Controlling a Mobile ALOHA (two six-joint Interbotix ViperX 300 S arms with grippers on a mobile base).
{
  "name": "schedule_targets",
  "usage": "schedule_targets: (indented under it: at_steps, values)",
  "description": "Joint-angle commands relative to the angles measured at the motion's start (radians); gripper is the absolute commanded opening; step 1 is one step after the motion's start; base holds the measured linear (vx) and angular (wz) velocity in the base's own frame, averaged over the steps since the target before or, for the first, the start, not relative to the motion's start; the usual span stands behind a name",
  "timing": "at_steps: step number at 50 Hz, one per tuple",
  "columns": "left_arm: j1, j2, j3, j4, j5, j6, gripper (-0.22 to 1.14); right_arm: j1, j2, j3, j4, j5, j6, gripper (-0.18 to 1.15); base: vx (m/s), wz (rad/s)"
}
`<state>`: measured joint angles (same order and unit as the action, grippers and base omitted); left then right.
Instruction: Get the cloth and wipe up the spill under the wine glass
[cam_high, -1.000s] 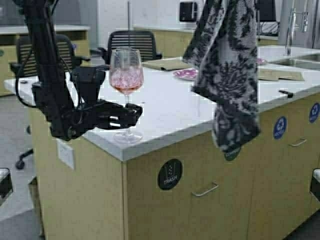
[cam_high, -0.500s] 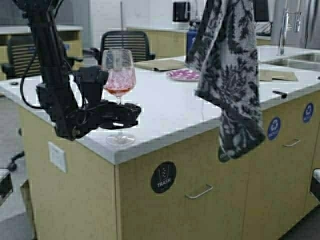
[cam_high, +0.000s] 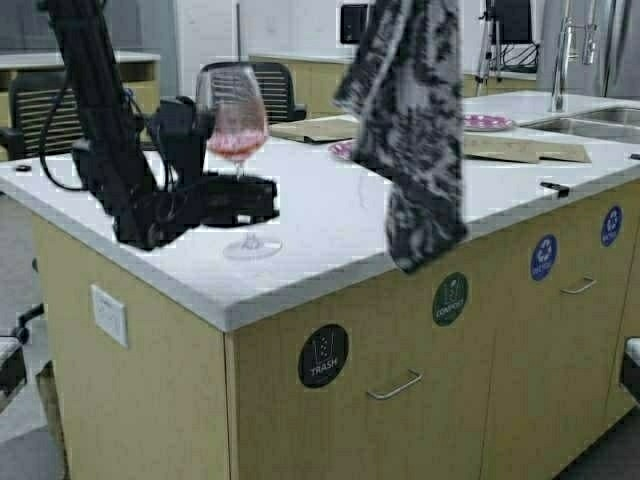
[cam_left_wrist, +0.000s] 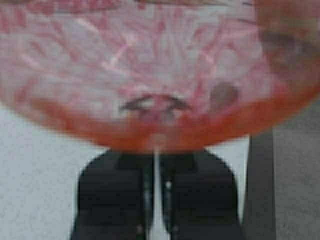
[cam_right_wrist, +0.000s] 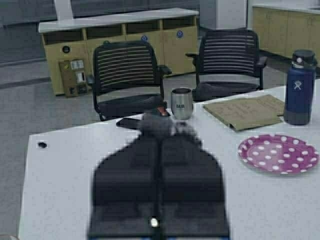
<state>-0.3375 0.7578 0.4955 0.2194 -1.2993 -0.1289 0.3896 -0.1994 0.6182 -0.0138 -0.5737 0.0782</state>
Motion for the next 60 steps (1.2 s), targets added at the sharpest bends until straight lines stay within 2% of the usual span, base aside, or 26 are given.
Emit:
schedule_targets:
  at_steps: [1,7,14,27,38,50,60]
  values:
    - [-0.002,-0.135,0.003,0.0,0.104,-0.023,0.13,-0.002,0.114,-0.167,0.003,-0.017,-0.002,0.05,0.0,0.0]
    - [-0.002,-0.239,0.021,-0.002,0.199,-0.066,0.13,-0.003,0.224,-0.284,0.003,-0.017,-0.002,0.05,0.0,0.0]
    - [0.0,-0.37,0.037,-0.002,0.302,-0.094,0.13,-0.003,0.302,-0.351,0.003,-0.017,-0.002,0.05,0.0,0.0]
    - [0.014,-0.578,-0.014,-0.002,0.598,-0.095,0.13,0.006,0.39,-0.345,0.003,-0.021,0.006,0.05,0.01,-0.01]
    - [0.058,-0.64,-0.121,-0.002,0.772,-0.095,0.13,0.049,0.491,-0.347,0.003,-0.021,0.006,0.05,0.0,0.0]
    - [0.063,-0.632,-0.267,-0.002,0.887,-0.097,0.13,0.15,0.597,-0.351,0.003,-0.021,0.006,0.05,0.0,0.0]
    - [0.063,-0.604,-0.314,-0.003,0.907,-0.101,0.13,0.276,0.667,-0.368,0.002,-0.018,0.006,0.05,0.0,0.0]
